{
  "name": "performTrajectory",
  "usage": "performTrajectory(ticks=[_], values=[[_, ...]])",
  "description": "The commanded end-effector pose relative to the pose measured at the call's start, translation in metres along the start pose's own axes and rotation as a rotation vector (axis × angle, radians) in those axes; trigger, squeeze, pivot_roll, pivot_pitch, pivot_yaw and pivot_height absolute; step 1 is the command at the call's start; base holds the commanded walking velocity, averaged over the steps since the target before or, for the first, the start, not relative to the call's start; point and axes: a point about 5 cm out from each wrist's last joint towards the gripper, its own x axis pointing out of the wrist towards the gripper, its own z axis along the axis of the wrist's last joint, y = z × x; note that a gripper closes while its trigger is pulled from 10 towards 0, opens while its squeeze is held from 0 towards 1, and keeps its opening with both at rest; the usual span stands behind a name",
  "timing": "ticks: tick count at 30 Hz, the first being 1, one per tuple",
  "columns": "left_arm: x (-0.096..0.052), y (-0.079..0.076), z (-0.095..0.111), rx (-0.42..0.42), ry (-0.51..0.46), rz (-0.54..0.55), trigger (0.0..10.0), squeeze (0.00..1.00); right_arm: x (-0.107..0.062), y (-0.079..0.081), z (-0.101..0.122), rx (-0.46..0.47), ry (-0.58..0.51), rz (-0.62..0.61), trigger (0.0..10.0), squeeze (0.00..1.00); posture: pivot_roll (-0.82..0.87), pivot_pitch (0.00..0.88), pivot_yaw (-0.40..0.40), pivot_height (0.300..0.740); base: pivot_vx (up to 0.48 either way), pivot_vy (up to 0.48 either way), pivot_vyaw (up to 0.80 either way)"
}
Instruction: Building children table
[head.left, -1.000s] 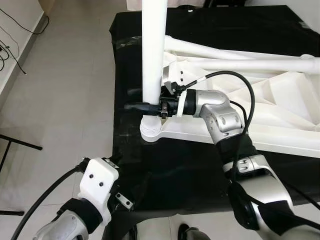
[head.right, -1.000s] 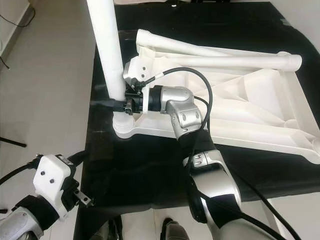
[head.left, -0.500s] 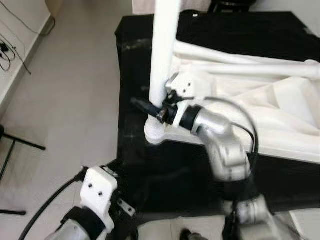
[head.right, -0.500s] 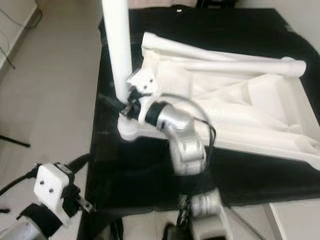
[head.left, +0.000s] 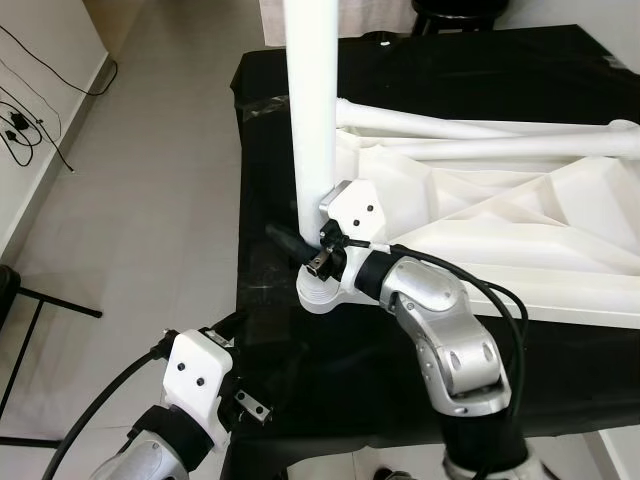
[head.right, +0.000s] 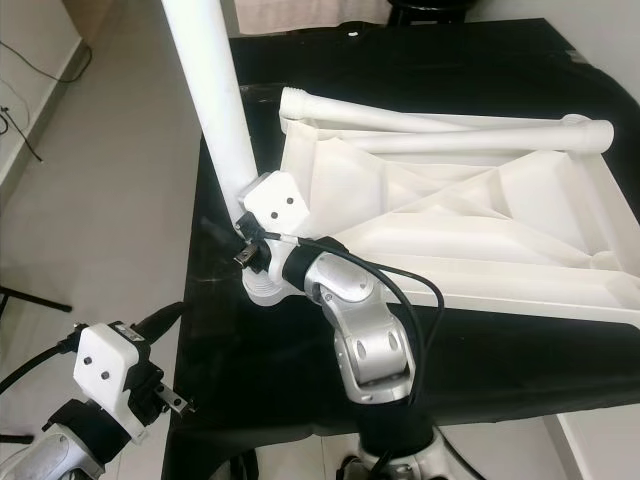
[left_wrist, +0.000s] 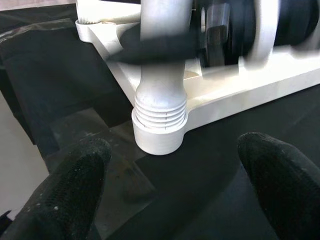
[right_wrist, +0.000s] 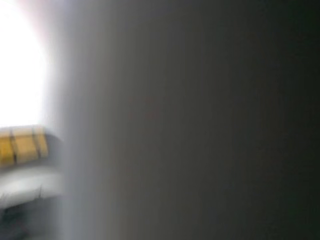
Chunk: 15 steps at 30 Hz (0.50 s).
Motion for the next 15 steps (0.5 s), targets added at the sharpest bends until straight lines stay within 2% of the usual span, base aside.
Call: performTrajectory(ticks=[1, 3, 4, 6, 7, 8, 9, 10, 11, 12, 15], values=[[0.000, 0.000, -0.005, 0.002, 0.009, 0.008, 10.0, 0.00, 0.005, -0.003, 0.005, 0.053, -0.019, 0.104, 10.0, 1.00, 0.04, 0.197, -0.006, 0.740, 0.000, 0.000, 0.00], [0.000, 0.000, -0.005, 0.002, 0.009, 0.008, 10.0, 0.00, 0.005, -0.003, 0.005, 0.053, -0.019, 0.104, 10.0, 1.00, 0.04, 0.197, -0.006, 0.740, 0.000, 0.000, 0.00], [0.000, 0.000, -0.005, 0.003, 0.006, 0.008, 10.0, 0.00, 0.005, -0.007, 0.015, 0.037, -0.074, 0.166, 10.0, 1.00, 0.04, 0.195, -0.007, 0.740, 0.000, 0.000, 0.00], [0.000, 0.000, -0.005, 0.003, 0.006, 0.008, 10.0, 0.00, 0.005, -0.007, 0.015, 0.037, -0.074, 0.166, 10.0, 1.00, 0.04, 0.195, -0.007, 0.740, 0.000, 0.000, 0.00], [0.001, 0.000, -0.005, 0.004, 0.005, 0.007, 10.0, 0.00, 0.004, -0.011, 0.020, -0.026, -0.111, 0.269, 10.0, 1.00, 0.04, 0.196, -0.005, 0.740, 0.000, 0.000, 0.00], [0.002, 0.000, -0.005, 0.006, 0.002, 0.005, 10.0, 0.00, 0.004, -0.017, 0.019, -0.086, -0.107, 0.382, 10.0, 0.91, 0.05, 0.199, -0.005, 0.740, 0.000, 0.000, 0.00], [0.002, 0.000, -0.005, 0.006, 0.002, 0.005, 10.0, 0.00, 0.004, -0.017, 0.019, -0.086, -0.107, 0.382, 10.0, 0.91, 0.05, 0.199, -0.005, 0.740, 0.000, 0.000, 0.00], [0.002, 0.000, -0.005, 0.008, 0.000, 0.004, 10.0, 0.00, 0.004, -0.022, 0.018, -0.136, -0.100, 0.469, 10.0, 0.00, 0.06, 0.198, -0.008, 0.740, 0.000, 0.000, 0.00], [0.002, 0.000, -0.005, 0.008, 0.000, 0.004, 10.0, 0.00, 0.004, -0.022, 0.018, -0.136, -0.100, 0.469, 10.0, 0.00, 0.06, 0.198, -0.008, 0.740, 0.000, 0.000, 0.00], [0.002, 0.000, -0.005, 0.009, -0.001, 0.004, 10.0, 0.00, 0.006, -0.029, 0.019, -0.145, -0.093, 0.541, 10.0, 0.00, 0.06, 0.203, -0.013, 0.740, 0.000, 0.000, 0.00], [0.002, -0.001, -0.005, 0.011, -0.003, 0.005, 10.0, 0.00, 0.008, -0.033, 0.021, -0.149, -0.099, 0.582, 10.0, 0.00, 0.07, 0.206, -0.016, 0.740, 0.000, 0.000, 0.00]])
